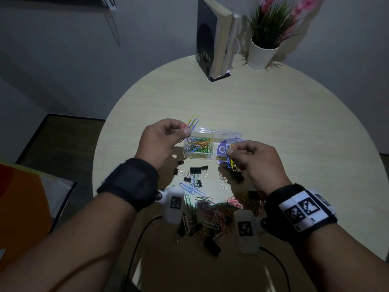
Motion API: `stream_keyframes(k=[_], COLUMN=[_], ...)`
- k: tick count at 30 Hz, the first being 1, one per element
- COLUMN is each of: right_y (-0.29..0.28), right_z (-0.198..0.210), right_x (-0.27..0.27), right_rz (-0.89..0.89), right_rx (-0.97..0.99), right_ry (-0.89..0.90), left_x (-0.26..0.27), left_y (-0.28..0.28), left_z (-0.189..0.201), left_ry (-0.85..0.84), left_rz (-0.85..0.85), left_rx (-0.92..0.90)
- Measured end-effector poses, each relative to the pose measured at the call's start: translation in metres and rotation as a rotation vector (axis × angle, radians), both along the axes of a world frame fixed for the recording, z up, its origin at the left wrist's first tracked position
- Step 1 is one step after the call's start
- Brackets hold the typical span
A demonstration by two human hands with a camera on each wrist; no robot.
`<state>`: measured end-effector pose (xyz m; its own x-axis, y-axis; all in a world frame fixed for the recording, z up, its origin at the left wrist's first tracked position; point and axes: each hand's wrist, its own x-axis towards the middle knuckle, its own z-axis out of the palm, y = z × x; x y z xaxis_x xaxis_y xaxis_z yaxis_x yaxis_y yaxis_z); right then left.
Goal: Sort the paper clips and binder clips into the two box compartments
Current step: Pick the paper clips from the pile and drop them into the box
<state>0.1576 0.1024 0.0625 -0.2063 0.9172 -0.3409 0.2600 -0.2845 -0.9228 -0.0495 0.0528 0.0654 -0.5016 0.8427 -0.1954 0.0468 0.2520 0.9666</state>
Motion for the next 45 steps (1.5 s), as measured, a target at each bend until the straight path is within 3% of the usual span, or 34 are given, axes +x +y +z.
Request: stream_keyframes(k=[7,13,20,26,28,32,37,40,45], right_y=[0.014,0.031,0.054,0.052,0.05,0.028,-0.029,-0.045,-0.066], right_z=[-0.004,-0.01,-0.031,-0.036,-0.031,-0.019,-0.046,-0.07,-0.095], right_x=[-0.018,-0.033,-0.071,-0.087,-0.081,-0.039,0.017,0.018,-0.003], right_rz=[-0.035,-0.026,0.16,0.524,0.518,0.315,0.534,0.672,0.743], right_rx=[-0.003,0.052,0.313,0.397,0.427,0.403,0.306,0.245,0.564], right_ry=[0.026,-0.01,-0.347,-0.657,-0.653,-0.491,-0.73,-0.703,-0.733], left_x=[0.002,0.011,-0.006,-0.015,-0.013,-0.008,0.01,0.017,0.014], left_y=[0.035,0.027,-0.002,-0.044,-0.052,-0.063,-0.07,-0.069,-0.069], left_z=[-0.038,-0.062,-0.049,-0.057,-0.061,-0.074,-0.09,-0.091,-0.085], left_ry=[0.206,0.675,0.533,0.481,0.465,0.616,0.867,0.945,0.962], left_rz=[-0.002,-0.241,-0.015,-0.022,-0.048,-0.252,-0.743,-0.793,-0.822], left_rx=[-0.039,-0.276,-0.119,-0.14,-0.15,-0.209,-0.272,-0.322,-0.411])
